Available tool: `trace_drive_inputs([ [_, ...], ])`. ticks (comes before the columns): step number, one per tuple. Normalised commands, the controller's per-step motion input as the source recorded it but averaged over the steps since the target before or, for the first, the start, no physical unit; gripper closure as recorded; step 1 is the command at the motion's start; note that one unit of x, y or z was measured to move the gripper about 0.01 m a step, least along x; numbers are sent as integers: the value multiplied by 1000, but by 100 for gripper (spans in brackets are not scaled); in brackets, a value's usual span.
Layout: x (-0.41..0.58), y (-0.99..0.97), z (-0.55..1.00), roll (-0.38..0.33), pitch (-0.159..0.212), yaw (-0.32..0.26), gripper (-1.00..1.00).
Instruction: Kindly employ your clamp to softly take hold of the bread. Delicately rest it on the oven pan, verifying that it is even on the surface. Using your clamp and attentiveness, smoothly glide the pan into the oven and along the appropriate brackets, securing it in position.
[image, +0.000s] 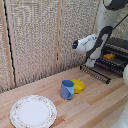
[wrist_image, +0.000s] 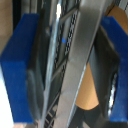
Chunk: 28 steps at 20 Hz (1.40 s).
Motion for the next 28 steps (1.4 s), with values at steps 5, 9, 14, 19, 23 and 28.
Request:
trace_drive_inputs([
  [5, 97, -884, 426, 39, 0, -45, 100],
  [9, 42, -519, 293, 38, -12, 10, 100],
  [14, 62, -52, 87, 3, -34, 5, -100],
  [19, 102, -414, 245, -69, -96, 39, -100],
  [23, 49, -574, 290, -27, -89, 36, -100],
  [28, 217, -15, 339, 25, -16, -32, -100],
])
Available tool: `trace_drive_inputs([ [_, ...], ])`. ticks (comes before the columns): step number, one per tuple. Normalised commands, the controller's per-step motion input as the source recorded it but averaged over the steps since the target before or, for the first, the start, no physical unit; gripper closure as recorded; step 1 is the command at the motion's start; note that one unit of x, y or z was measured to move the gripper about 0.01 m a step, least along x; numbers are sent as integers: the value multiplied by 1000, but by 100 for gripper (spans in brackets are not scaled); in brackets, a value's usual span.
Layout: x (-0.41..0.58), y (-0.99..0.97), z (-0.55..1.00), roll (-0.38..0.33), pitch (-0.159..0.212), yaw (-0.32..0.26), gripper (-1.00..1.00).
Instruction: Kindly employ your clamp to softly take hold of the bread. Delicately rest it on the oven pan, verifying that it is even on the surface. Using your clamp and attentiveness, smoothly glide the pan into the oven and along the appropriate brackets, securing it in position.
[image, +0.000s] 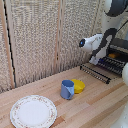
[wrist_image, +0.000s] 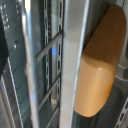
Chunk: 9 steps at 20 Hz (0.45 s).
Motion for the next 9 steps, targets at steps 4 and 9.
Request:
trace_drive_inputs([
  [4, 148, 441, 134, -5, 12, -163, -100],
  [9, 83, 538, 83, -2, 43, -177, -100],
])
